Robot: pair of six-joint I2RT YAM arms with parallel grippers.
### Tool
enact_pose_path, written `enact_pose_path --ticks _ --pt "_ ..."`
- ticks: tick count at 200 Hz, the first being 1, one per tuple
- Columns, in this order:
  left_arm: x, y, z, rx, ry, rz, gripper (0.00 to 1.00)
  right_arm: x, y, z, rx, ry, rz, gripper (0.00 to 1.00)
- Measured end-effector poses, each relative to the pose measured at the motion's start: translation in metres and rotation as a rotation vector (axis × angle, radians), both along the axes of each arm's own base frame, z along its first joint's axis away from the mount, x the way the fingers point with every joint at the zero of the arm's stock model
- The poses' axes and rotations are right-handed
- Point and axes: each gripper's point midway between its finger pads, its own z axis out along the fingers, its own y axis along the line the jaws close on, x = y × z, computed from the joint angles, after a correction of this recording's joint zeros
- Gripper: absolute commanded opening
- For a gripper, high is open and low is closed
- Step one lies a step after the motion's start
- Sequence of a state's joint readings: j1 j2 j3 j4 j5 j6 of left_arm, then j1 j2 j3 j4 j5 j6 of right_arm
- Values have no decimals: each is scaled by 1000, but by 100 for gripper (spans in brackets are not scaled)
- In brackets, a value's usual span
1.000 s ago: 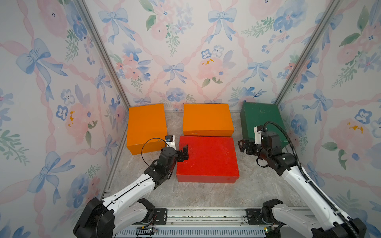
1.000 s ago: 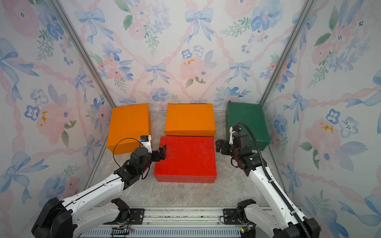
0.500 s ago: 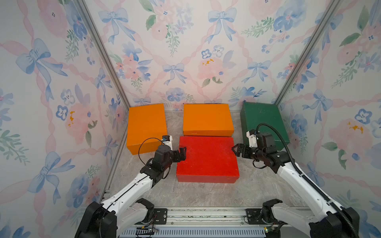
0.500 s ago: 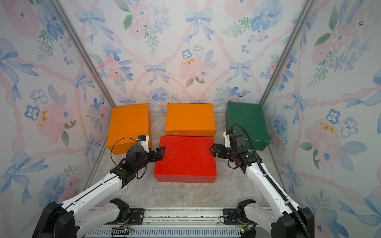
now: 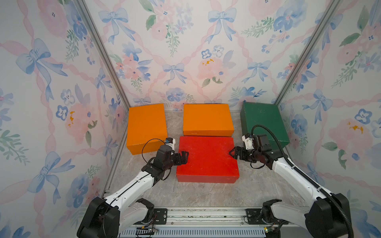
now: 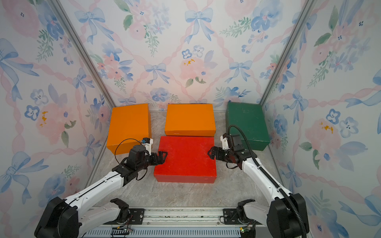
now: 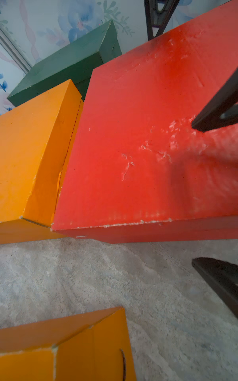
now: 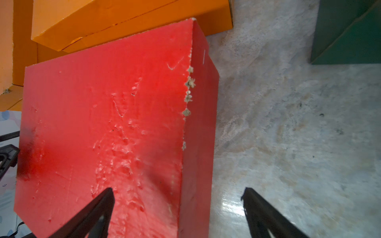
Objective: Stack the shoeboxes
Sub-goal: Pick up the shoebox from the center of the board.
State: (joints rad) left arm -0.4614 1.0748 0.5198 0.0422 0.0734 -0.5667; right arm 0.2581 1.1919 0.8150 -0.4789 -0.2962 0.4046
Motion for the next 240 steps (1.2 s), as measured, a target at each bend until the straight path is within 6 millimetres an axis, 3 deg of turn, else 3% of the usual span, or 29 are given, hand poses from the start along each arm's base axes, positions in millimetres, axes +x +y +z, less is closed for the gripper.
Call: enact_pose_path --ticks 58,128,240 --pt "-5 -1 8 -34 -3 1 98 -9 8 -14 63 47 14 98" --pt "-13 0 -6 -45 43 -1 98 -7 11 -23 74 80 5 96" --pt "-21 -11 -6 -60 53 -35 96 -10 24 -24 114 61 36 92"
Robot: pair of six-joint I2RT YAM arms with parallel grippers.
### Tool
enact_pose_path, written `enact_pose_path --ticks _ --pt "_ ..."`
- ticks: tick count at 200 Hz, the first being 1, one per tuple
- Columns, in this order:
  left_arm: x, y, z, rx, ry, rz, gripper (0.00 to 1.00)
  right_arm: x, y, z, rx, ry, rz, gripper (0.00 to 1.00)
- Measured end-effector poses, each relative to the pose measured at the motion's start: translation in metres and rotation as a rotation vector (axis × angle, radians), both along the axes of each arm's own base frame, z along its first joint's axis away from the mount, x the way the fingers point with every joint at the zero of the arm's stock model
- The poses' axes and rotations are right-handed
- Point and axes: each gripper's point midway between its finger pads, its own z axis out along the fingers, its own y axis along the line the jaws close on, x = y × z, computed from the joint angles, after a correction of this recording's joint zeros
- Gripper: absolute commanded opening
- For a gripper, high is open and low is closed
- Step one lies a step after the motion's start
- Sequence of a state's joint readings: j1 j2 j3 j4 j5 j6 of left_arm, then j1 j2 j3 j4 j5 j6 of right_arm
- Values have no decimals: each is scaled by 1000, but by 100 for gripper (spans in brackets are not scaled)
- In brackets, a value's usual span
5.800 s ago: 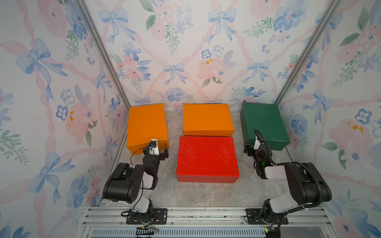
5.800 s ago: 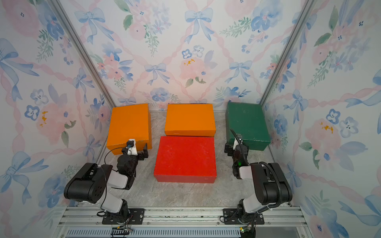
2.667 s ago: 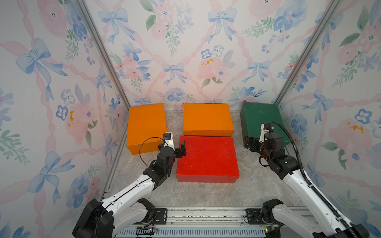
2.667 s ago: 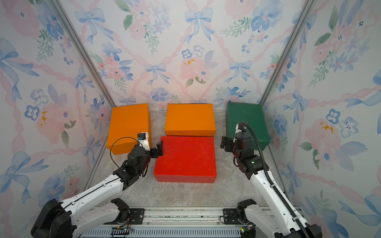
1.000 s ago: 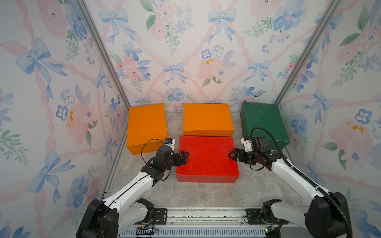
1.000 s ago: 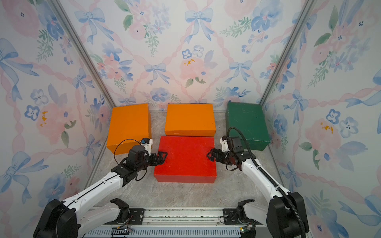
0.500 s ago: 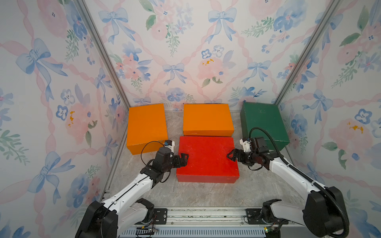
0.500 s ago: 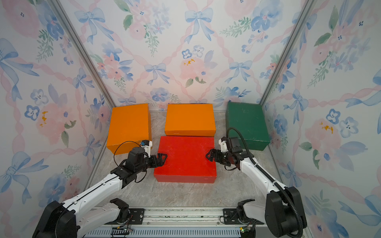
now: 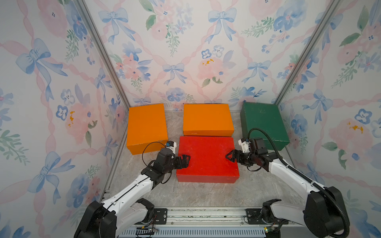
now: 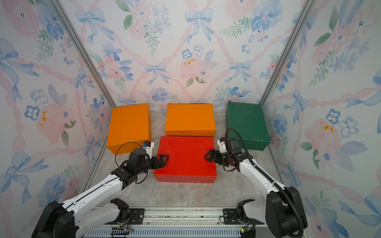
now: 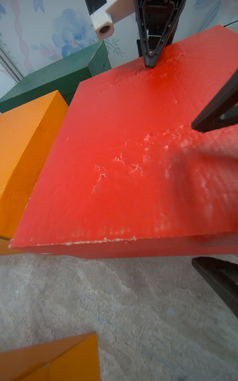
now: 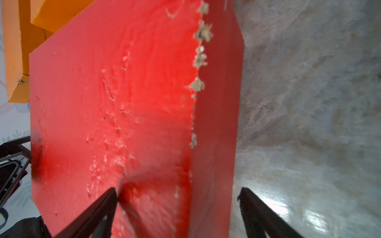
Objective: Stack the shoeboxes
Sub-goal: Pick up the shoebox from the center of the board.
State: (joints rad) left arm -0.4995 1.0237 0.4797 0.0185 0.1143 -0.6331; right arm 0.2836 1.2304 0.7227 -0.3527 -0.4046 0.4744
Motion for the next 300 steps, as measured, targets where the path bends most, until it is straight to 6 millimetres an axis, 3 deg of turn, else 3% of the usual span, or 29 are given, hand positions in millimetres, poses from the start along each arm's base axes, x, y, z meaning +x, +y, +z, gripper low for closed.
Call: enact_pose_path --ticks 178,300 --pt "-5 -6 -7 8 27 -20 77 -4 10 0 60 1 1 72" --pt "-6 -6 -6 -15 31 -7 73 -3 9 2 61 8 -6 70"
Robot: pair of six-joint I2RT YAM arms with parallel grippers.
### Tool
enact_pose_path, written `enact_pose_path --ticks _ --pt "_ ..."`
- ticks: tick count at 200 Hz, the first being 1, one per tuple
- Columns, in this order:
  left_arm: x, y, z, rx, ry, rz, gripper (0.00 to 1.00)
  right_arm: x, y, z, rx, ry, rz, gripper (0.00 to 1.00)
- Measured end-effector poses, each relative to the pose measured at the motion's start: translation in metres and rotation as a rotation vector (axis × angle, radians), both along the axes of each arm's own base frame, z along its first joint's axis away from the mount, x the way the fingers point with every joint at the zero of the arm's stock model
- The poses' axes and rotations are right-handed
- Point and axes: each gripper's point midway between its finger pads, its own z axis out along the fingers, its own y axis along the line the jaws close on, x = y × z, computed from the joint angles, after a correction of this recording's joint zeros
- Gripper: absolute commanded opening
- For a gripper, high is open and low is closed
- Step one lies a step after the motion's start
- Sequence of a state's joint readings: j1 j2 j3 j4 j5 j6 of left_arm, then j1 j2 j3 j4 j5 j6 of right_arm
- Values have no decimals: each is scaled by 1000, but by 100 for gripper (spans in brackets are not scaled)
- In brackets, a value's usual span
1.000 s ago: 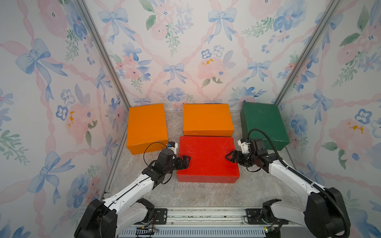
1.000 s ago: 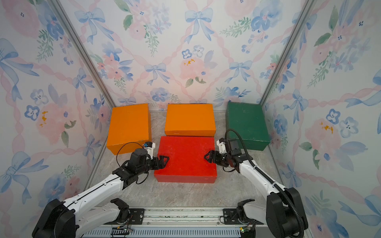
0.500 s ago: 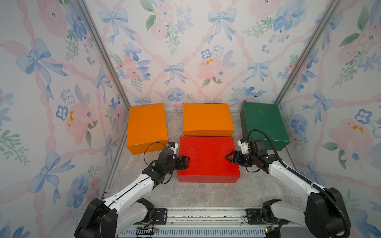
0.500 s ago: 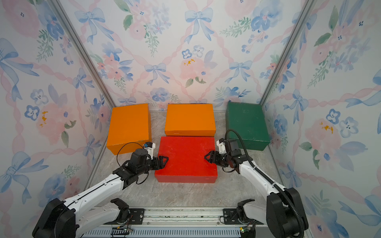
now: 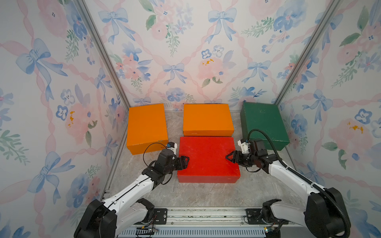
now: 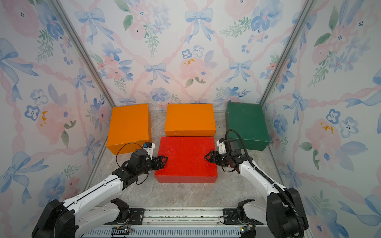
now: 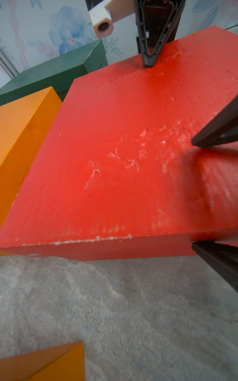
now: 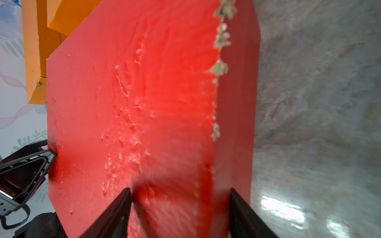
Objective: Stack the shoeboxes
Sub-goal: Pick up the shoebox from the center of the board.
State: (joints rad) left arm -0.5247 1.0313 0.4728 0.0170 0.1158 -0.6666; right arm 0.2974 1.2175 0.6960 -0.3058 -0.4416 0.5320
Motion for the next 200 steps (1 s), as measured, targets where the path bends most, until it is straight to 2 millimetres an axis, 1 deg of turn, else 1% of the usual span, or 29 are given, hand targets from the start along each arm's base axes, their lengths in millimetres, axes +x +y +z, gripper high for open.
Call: enact_pose_path --ticks 31,58,99,153,200 --pt "0 -1 2 -3 3 -4 72 3 -1 10 -8 3 -5 69" --pt "3 -3 11 -14 -6 0 71 8 -2 19 -17 -10 -16 69" --pt "1 -5 13 -18 -3 -1 70 6 -4 20 -24 -5 -20 69" --pt "-3 -5 25 -29 -29 -1 70 6 -4 20 -20 1 -32 68" --pt "-2 -7 35 -35 -43 2 69 10 -5 31 -18 -29 -43 68"
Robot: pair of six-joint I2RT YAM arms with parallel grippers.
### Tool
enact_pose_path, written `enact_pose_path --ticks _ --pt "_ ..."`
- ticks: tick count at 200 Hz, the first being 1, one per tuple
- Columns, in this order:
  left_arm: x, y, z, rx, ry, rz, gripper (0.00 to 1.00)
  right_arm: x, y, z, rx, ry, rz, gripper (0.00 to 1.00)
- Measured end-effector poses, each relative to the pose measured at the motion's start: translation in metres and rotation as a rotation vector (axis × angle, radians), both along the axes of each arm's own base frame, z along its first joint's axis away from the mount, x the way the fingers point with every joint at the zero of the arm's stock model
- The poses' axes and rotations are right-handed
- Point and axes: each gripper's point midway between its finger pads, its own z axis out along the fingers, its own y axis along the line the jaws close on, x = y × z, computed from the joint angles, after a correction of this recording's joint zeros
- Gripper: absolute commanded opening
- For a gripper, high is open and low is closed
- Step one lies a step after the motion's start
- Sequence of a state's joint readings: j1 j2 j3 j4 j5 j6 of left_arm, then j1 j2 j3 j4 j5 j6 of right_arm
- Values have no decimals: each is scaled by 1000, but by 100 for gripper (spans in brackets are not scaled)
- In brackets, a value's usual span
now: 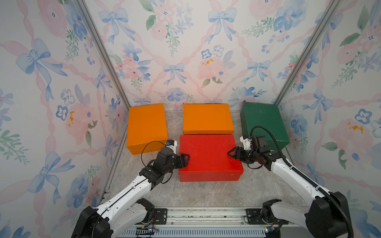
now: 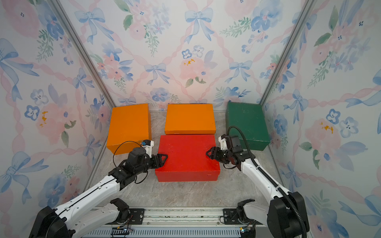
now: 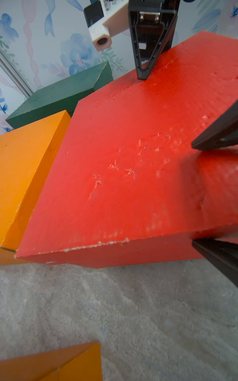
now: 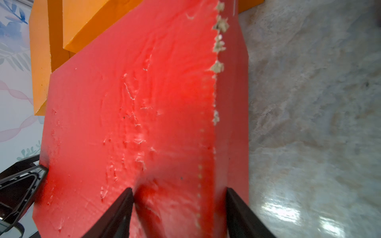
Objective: Stack the shoeboxes
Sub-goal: Pick up the shoebox from the center of the board.
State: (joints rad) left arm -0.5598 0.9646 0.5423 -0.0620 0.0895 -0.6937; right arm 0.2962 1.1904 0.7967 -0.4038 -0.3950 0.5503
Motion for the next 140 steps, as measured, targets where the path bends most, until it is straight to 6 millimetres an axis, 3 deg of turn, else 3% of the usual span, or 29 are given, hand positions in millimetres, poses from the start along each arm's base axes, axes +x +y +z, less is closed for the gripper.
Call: enact_pose_path --ticks 54,140 --pt "1 -4 12 -13 -24 -1 69 1 -4 15 -10 -37 -13 68" --pt "3 -6 21 -12 -40 5 68 1 -5 22 -14 -47 -19 68"
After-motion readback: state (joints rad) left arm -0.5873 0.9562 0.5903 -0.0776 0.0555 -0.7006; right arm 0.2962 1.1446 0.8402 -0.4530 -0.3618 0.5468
